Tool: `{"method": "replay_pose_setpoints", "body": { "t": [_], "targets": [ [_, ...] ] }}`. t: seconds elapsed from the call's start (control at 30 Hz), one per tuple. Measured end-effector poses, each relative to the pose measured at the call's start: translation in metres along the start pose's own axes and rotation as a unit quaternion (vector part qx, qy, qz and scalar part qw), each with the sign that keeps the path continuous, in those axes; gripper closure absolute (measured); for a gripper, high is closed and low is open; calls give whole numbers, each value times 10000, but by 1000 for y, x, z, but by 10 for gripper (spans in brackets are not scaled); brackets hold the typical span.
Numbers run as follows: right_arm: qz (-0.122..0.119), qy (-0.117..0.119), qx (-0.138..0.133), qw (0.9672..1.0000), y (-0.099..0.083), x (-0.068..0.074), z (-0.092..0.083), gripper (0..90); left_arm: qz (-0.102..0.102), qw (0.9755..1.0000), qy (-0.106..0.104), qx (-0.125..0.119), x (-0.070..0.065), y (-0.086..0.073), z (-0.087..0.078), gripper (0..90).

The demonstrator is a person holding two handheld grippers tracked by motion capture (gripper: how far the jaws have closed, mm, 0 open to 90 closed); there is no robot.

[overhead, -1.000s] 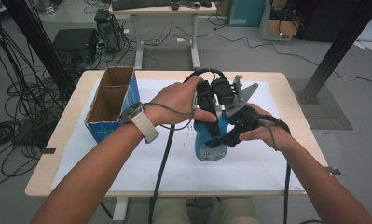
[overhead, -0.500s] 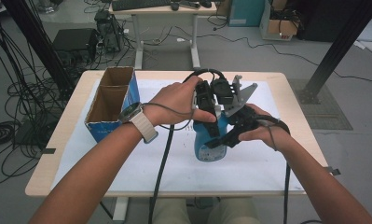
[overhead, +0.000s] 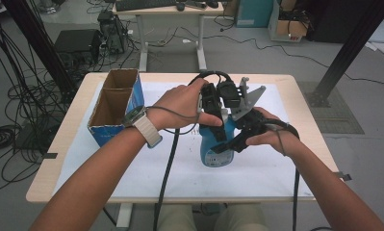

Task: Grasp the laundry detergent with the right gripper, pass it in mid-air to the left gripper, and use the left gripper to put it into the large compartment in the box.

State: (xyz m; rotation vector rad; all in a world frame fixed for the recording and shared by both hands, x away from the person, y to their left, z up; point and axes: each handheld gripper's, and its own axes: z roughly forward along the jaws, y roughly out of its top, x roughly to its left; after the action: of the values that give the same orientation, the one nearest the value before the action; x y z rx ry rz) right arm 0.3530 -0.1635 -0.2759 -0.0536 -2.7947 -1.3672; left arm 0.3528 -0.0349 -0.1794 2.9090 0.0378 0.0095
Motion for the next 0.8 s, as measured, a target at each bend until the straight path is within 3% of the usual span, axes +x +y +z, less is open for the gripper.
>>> {"method": "replay_pose_setpoints", "body": {
  "t": [0.03, 0.23, 0.27, 0.3, 0.8],
  "targets": [
    [4, 4, 4, 10000, 0, 0, 0, 436, 137, 9999, -51, 19, 2, 0, 0, 377],
    [23, -1, -23, 10000, 0, 0, 1, 436, 135, 9999, -63, 36, 3, 1, 0, 377],
    [24, 2, -14, 10000, 0, 0, 0, 436, 122, 9999, -63, 22, 2, 1, 0, 377],
    [3, 10, 14, 10000, 0, 0, 0, 436, -41, 10000, 13, -29, 0, 0, 0, 377],
    [22, 2, 12, 10000, -1, -1, -1, 435, -34, 10000, 5, -47, 1, 0, 1, 376]
  ]
}}
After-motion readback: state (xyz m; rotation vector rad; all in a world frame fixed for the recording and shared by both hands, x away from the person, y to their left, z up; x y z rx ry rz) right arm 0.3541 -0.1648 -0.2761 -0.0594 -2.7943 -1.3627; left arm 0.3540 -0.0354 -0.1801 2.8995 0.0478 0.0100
